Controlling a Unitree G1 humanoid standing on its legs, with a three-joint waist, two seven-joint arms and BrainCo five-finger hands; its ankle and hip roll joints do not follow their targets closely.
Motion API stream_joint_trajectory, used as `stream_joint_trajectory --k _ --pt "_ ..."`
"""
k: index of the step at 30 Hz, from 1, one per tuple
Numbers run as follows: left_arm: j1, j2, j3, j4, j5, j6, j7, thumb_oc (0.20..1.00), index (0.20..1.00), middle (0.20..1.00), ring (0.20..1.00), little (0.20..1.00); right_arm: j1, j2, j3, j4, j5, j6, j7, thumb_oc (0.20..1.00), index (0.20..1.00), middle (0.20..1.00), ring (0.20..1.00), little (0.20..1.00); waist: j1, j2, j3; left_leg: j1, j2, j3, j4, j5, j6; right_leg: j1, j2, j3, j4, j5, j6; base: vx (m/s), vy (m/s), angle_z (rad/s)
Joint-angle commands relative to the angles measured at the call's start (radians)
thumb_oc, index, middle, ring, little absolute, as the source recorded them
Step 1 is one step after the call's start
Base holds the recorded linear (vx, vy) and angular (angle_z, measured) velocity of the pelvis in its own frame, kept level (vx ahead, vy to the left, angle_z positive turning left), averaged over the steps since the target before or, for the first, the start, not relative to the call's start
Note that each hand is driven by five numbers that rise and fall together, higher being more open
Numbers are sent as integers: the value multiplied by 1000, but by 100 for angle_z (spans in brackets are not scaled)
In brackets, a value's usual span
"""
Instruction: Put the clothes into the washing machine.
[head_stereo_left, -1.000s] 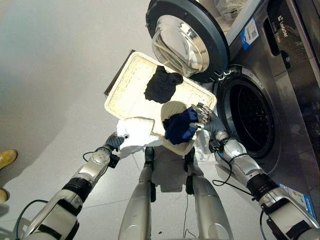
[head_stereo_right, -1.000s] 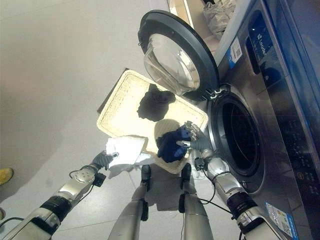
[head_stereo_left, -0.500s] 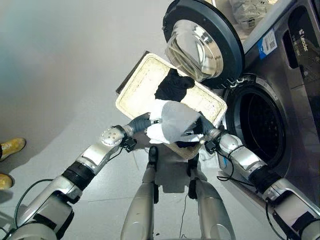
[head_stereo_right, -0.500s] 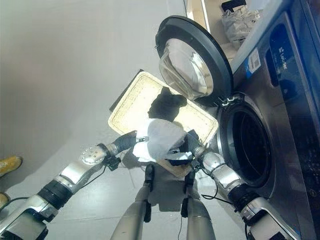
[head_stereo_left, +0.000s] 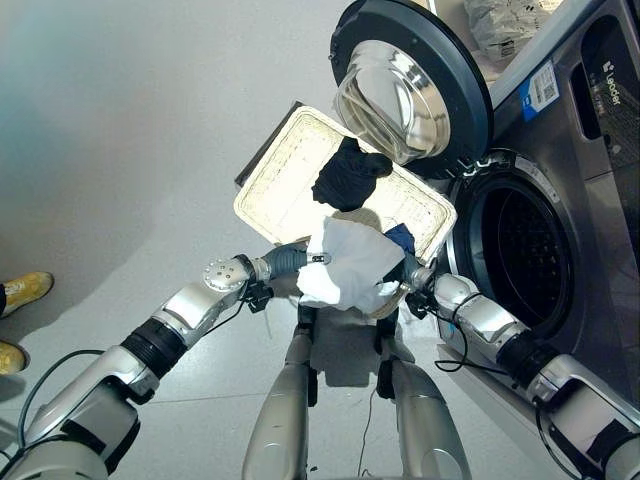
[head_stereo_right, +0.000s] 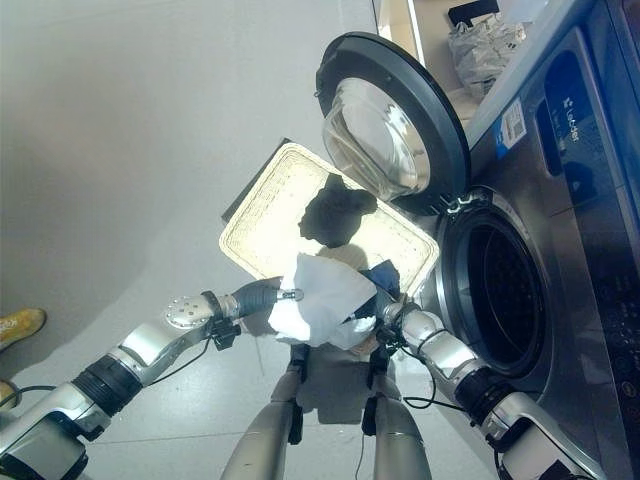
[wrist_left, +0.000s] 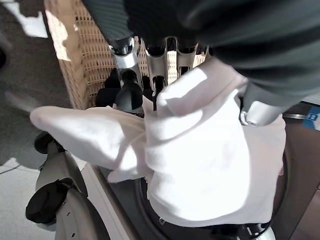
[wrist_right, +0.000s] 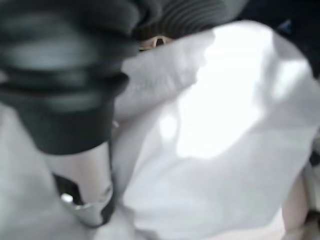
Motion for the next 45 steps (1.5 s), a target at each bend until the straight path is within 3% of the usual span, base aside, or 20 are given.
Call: stream_joint_trajectory --k 1,3,4,5,7,9,16,27,31,37,41,45 --pt "-28 -33 16 -140 9 -38 75 200 200 200 200 200 -18 26 42 -91 177 29 104 1000 1000 1000 1000 1000 -17 -25 -11 34 -104 90 63 -126 16 36 24 30 -91 28 51 0 0 0" --pt "-21 -32 22 -132 37 -39 135 200 200 200 200 200 -7 29 39 -98 245 60 146 1000 1000 1000 1000 1000 -15 -26 -11 32 -105 90 63 -124 16 37 23 27 -92 28 51 0 0 0" --pt "-14 -27 35 -112 89 -52 250 200 200 200 200 200 16 31 36 -109 313 108 229 1000 1000 1000 1000 1000 -13 -27 -11 31 -105 90 61 -121 16 36 22 23 -93 28 52 0 0 0" --pt "-5 -26 49 -105 122 -67 297 200 200 200 200 200 29 31 37 -119 331 132 268 1000 1000 1000 1000 1000 -9 -28 -11 28 -106 90 62 -119 17 35 20 20 -92 28 53 0 0 0" --pt "-3 -26 51 -103 125 -71 306 200 200 200 200 200 32 30 37 -121 335 135 276 1000 1000 1000 1000 1000 -8 -28 -11 27 -106 89 62 -119 16 35 20 19 -92 28 53 0 0 0" --pt "15 -16 81 -83 184 -108 419 200 200 200 200 200 56 17 38 -122 376 164 377 1000 1000 1000 1000 1000 4 -31 -11 23 -107 84 61 -115 15 35 15 5 -96 29 56 -8 -71 0" --pt "41 -19 119 -41 217 -170 516 200 200 200 200 200 62 -11 16 -87 417 152 467 1000 1000 1000 1000 1000 17 -40 -11 22 -105 80 63 -114 11 38 13 -11 -99 33 61 -1 -53 0" --pt "46 -16 93 -40 208 -199 435 200 200 200 200 200 68 -11 -7 -94 481 85 366 1000 1000 1000 1000 1000 6 -41 -11 7 -103 87 66 -114 9 22 16 -7 -103 41 64 0 -8 0" --pt "52 -21 71 -113 140 -219 281 200 200 200 200 200 81 -5 -15 -101 456 66 283 1000 1000 1000 1000 1000 -4 -37 -11 2 -103 92 61 -113 9 13 19 4 -110 48 63 5 15 -1" --pt "43 -33 14 -213 42 -204 134 200 200 200 200 200 87 3 0 -103 445 57 178 1000 1000 1000 1000 1000 -13 -31 -11 -3 -103 94 48 -110 13 3 26 18 -116 54 61 0 0 0" --pt "25 -33 -20 -234 79 -192 154 200 200 200 200 200 81 15 8 -104 451 73 147 1000 1000 1000 1000 1000 -16 -30 -11 -7 -105 91 46 -109 17 -3 29 26 -113 56 61 0 0 0" --pt "7 -44 -42 -224 171 -166 254 200 200 200 200 200 85 40 22 -97 469 95 152 1000 1000 1000 1000 1000 -18 -33 -11 -12 -105 87 47 -109 19 -12 33 36 -107 55 62 0 0 0"
